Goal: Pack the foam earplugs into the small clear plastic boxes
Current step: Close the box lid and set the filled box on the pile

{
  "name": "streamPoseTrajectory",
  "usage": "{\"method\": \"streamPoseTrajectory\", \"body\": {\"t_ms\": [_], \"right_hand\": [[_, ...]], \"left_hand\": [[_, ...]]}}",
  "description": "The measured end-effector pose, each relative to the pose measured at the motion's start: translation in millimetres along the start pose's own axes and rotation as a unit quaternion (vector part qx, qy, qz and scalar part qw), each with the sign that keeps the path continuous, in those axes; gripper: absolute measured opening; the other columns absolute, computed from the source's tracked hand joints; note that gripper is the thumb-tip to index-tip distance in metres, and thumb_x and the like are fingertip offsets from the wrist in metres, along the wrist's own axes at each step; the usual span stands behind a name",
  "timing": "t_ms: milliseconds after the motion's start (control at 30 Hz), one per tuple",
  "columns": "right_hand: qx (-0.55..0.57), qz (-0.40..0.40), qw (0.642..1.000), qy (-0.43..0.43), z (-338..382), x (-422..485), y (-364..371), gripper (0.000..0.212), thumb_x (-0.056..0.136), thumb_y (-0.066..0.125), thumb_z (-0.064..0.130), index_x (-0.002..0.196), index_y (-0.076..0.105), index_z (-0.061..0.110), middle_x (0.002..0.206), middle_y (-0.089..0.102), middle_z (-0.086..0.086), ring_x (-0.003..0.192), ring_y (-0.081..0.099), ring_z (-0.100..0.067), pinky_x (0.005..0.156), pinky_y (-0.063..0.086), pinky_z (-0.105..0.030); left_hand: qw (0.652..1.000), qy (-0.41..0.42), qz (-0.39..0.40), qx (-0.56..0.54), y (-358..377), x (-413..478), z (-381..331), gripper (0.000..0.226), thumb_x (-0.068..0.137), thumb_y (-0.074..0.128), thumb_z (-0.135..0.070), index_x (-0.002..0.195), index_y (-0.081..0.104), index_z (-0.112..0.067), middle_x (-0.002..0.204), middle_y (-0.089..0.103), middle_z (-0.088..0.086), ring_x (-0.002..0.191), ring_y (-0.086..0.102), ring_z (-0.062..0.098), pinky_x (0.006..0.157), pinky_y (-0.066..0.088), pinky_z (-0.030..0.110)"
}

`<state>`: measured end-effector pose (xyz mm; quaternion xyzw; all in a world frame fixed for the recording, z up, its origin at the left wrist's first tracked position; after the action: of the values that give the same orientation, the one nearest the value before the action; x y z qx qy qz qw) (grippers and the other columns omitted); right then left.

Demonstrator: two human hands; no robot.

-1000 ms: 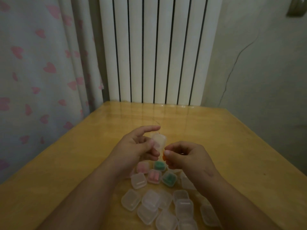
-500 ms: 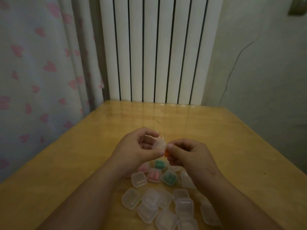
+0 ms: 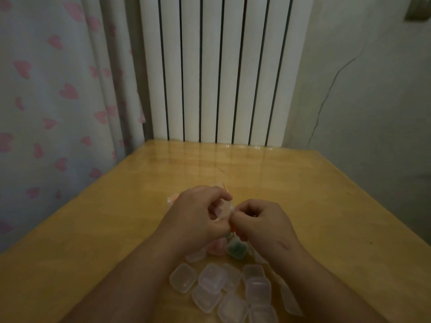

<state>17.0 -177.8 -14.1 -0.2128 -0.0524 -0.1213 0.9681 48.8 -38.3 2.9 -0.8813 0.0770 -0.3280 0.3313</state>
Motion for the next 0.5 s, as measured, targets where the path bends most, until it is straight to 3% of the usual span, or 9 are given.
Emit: {"method": "streamPoseTrajectory", "body": {"t_ms": [200,333,500], "right_hand": [[0.016,-0.006,0.998,0.054,-7,2,-1,0.012,0.066,0.064,0.018,0.062,0.069,0.009,0.054,0.063,-0.003,0.054,0.055,-0.017,0.055,0.045,-0.036],[0.034,-0.005,0.996,0.086,-10,2,-1,0.039,0.048,0.060,0.040,0.063,0.068,0.005,0.053,0.062,-0.005,0.053,0.054,-0.018,0.055,0.044,-0.035],[0.044,-0.009,0.994,0.101,-12,3,-1,0.050,0.034,0.056,0.049,0.060,0.064,0.007,0.053,0.058,-0.007,0.052,0.050,-0.021,0.055,0.040,-0.036]], "left_hand": [[0.999,0.026,0.016,0.033,9,3,-1,0.054,0.062,0.055,-0.050,0.110,0.070,-0.029,0.086,0.062,-0.012,0.081,0.061,0.005,0.071,0.056,0.032],[0.999,0.031,0.024,0.036,15,5,-4,0.054,0.064,0.051,-0.046,0.111,0.072,-0.027,0.085,0.064,-0.009,0.081,0.061,0.005,0.073,0.056,0.033],[0.998,0.049,0.020,0.043,16,6,-6,0.054,0.065,0.053,-0.042,0.113,0.074,-0.025,0.081,0.065,-0.009,0.077,0.060,0.005,0.068,0.056,0.032]]}}
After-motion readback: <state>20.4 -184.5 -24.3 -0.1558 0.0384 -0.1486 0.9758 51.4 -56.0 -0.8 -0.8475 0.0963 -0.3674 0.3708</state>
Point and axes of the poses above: each hand's wrist, its own x-axis towards the middle knuckle, its own y-axis out of the palm, z = x × y, the point moved 7 cm from there along x, towards the middle knuckle
